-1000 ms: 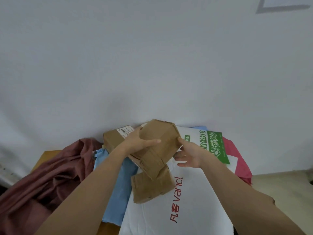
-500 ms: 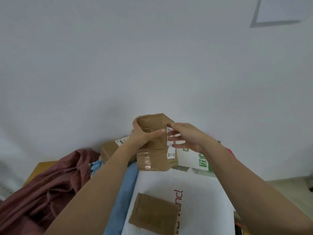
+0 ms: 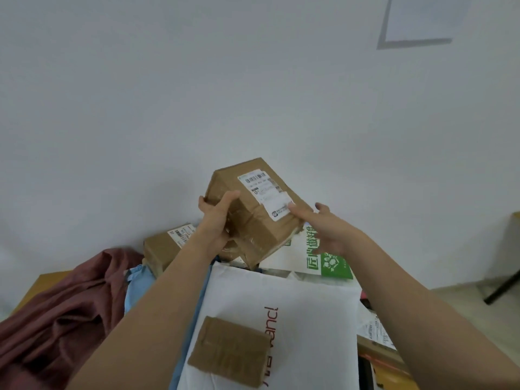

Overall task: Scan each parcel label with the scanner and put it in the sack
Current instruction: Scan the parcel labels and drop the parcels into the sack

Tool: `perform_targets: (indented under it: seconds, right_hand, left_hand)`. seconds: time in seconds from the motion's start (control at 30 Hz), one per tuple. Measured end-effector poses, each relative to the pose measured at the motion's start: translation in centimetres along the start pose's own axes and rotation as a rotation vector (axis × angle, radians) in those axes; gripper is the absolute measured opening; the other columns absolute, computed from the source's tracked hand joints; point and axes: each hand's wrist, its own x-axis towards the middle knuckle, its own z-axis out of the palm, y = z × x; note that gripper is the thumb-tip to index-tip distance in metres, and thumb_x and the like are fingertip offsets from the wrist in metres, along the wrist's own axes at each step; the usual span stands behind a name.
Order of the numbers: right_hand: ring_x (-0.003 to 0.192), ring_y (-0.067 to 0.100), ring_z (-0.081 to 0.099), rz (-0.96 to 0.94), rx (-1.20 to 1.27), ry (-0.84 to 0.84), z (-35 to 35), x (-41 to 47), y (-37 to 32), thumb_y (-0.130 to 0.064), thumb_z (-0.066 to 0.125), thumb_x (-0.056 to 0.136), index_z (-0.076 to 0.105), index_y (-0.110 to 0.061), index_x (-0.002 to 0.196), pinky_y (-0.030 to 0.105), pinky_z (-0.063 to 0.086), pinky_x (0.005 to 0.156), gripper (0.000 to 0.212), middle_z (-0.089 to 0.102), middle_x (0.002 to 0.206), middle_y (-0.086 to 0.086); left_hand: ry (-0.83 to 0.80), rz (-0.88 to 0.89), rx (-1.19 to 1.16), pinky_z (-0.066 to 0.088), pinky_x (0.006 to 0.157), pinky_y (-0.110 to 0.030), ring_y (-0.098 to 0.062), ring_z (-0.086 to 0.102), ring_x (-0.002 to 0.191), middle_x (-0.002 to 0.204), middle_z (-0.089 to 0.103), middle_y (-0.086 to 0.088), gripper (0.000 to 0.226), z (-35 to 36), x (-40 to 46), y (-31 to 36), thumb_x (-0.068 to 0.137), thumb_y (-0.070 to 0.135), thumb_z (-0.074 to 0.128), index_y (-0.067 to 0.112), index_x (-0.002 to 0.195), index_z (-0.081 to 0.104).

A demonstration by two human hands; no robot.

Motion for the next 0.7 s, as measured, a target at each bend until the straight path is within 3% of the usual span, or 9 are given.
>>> perform_targets:
  seconds: [0.07,0.17,0.33,0.47,0.57,0.6,0.63,0.67,0.7]
  right_hand:
    - [0.138,0.045,0.031,0.067,0.141,-0.104,-0.9,-0.4,0.6,-0.059,0.085,0.048,0.002,-0.037,0.153,0.074,0.037,0.095,0.135,0.021,0.156,0.017]
    - [0.113,0.045,0.060,0.045,0.267,-0.235,-2.2,-1.2,1.2,-0.052,0.085,0.059,0.027,-0.033,0.145,0.073,0.044,0.087,0.105,0.047,0.138,0.020]
    - [0.100,0.038,0.067,-0.041,0.327,-0.152,-7.5,-2.3,2.5,-0.030,0.078,0.079,0.025,-0.038,0.143,0.065,0.051,0.085,0.084,0.053,0.127,0.017]
    - [0.081,0.026,0.061,-0.084,0.278,-0.218,-13.5,-3.0,3.8,-0.023,0.072,0.083,0.033,-0.048,0.140,0.043,0.054,0.070,0.073,0.063,0.110,0.008]
    - [0.096,0.033,0.038,-0.137,0.235,-0.332,-17.1,-3.3,4.7,-0.018,0.068,0.084,0.040,-0.042,0.142,0.046,0.037,0.082,0.068,0.065,0.118,0.009]
    - [0.105,0.022,0.034,-0.156,0.202,-0.390,-18.0,-3.5,4.9,-0.018,0.067,0.084,0.044,-0.037,0.141,0.049,0.038,0.088,0.064,0.062,0.129,0.011]
    - [0.130,0.034,0.047,-0.168,0.164,-0.445,-18.7,-3.8,5.2,-0.018,0.065,0.084,0.047,-0.033,0.140,0.050,0.044,0.093,0.060,0.060,0.133,0.012]
    - [0.116,0.041,0.058,-0.166,0.135,-0.488,-19.3,-4.2,5.5,-0.018,0.063,0.084,0.048,-0.031,0.139,0.048,0.051,0.091,0.058,0.062,0.132,0.011]
    - [0.115,0.033,0.062,-0.153,0.115,-0.517,-19.7,-4.7,5.7,-0.018,0.063,0.084,0.049,-0.030,0.138,0.044,0.056,0.084,0.057,0.064,0.129,0.010]
  left_hand:
    - [0.005,-0.010,-0.096,0.056,0.070,-0.053,-0.026,0.054,0.108,0.125,0.051,-0.005,0.100,0.4,-0.5,-0.5,0.063,0.039,0.081,0.039,0.142,0.020]
    - [-0.039,-0.033,-0.196,0.053,0.060,-0.042,-0.023,0.052,0.088,0.115,0.051,-0.009,0.078,2.0,-1.7,-1.9,0.074,0.030,0.077,0.032,0.138,0.032]
    - [-0.178,-0.081,-0.075,0.040,0.057,-0.033,-0.019,0.050,0.069,0.093,0.054,-0.008,0.094,5.2,-3.7,-4.6,0.056,0.037,0.088,0.025,0.134,0.038]
    - [-0.148,-0.044,-0.044,0.053,0.092,-0.048,-0.022,0.069,0.102,0.131,0.058,-0.008,0.115,6.7,-4.6,-6.9,0.068,0.034,0.085,0.033,0.152,0.007]
    - [-0.153,-0.048,0.106,0.041,0.103,-0.056,-0.027,0.061,0.117,0.134,0.058,-0.006,0.115,7.4,-5.8,-8.4,0.066,0.045,0.085,0.029,0.153,0.012]
    - [-0.178,-0.072,0.169,0.036,0.106,-0.056,-0.030,0.056,0.122,0.135,0.058,-0.007,0.110,7.7,-6.5,-8.9,0.065,0.049,0.085,0.030,0.151,0.019]
    - [-0.206,-0.096,0.217,0.035,0.106,-0.052,-0.031,0.054,0.120,0.132,0.059,-0.008,0.105,8.0,-7.2,-9.5,0.064,0.051,0.084,0.030,0.149,0.026]
    - [-0.228,-0.111,0.256,0.038,0.100,-0.048,-0.029,0.057,0.111,0.122,0.062,-0.008,0.097,8.3,-8.1,-10.1,0.064,0.051,0.082,0.029,0.146,0.034]
    - [-0.242,-0.121,0.289,0.038,0.096,-0.046,-0.026,0.059,0.100,0.109,0.065,-0.006,0.090,8.6,-8.9,-10.8,0.064,0.052,0.081,0.027,0.141,0.040]
